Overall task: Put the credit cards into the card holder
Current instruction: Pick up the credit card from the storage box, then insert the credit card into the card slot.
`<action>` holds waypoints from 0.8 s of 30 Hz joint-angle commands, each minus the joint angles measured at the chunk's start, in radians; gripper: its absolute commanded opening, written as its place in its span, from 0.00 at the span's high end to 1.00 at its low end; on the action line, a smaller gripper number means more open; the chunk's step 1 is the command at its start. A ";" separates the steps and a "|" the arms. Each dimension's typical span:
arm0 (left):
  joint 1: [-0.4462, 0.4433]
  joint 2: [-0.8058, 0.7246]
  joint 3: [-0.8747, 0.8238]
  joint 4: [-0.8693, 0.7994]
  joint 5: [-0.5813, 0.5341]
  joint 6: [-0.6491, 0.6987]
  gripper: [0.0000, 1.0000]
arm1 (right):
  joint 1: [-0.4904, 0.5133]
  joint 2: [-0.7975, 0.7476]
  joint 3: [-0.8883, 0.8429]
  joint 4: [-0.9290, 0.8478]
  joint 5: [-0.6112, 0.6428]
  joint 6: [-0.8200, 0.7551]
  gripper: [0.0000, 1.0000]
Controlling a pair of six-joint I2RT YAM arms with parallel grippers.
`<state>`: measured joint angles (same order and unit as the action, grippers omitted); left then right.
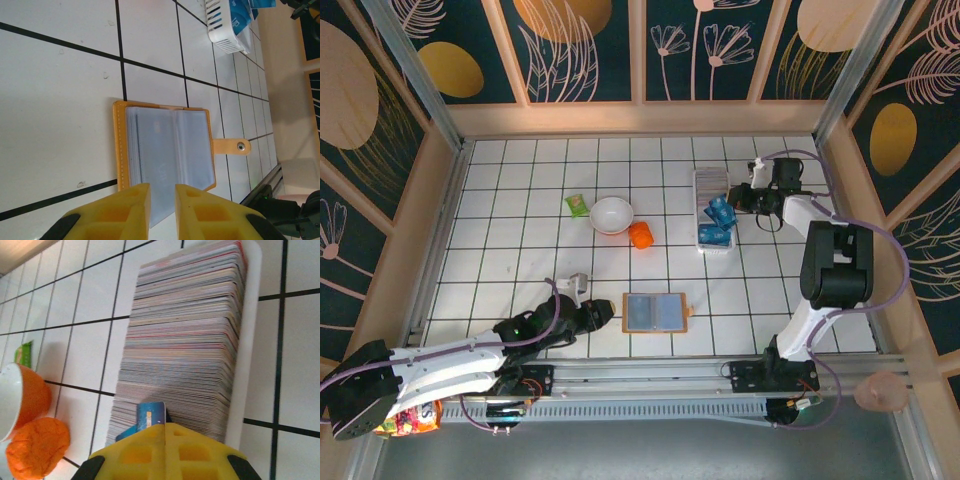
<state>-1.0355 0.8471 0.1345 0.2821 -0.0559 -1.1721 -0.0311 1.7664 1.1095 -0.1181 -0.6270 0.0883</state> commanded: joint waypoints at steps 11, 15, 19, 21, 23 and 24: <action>-0.006 0.020 0.032 0.017 0.020 -0.005 0.76 | 0.055 -0.240 -0.100 -0.002 -0.080 0.113 1.00; -0.006 0.055 0.046 0.035 0.041 0.000 0.74 | 0.104 -0.294 -0.113 -0.100 -0.006 0.250 1.00; -0.006 0.121 0.066 0.087 0.088 -0.003 0.73 | 0.203 -0.385 -0.197 -0.137 0.028 0.439 1.00; -0.006 0.164 0.088 0.088 0.107 0.005 0.72 | 0.300 -0.494 -0.323 -0.016 0.043 0.583 1.00; -0.006 0.200 0.103 0.087 0.117 0.013 0.72 | 0.416 -0.594 -0.416 0.068 0.116 0.689 1.00; -0.006 0.217 0.111 0.085 0.120 0.017 0.72 | 0.484 -0.638 -0.445 0.075 0.178 0.737 1.00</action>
<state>-1.0355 1.0313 0.2073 0.3229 0.0265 -1.1706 0.3340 1.2373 0.7315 -0.1360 -0.5632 0.5980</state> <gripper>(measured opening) 0.275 0.041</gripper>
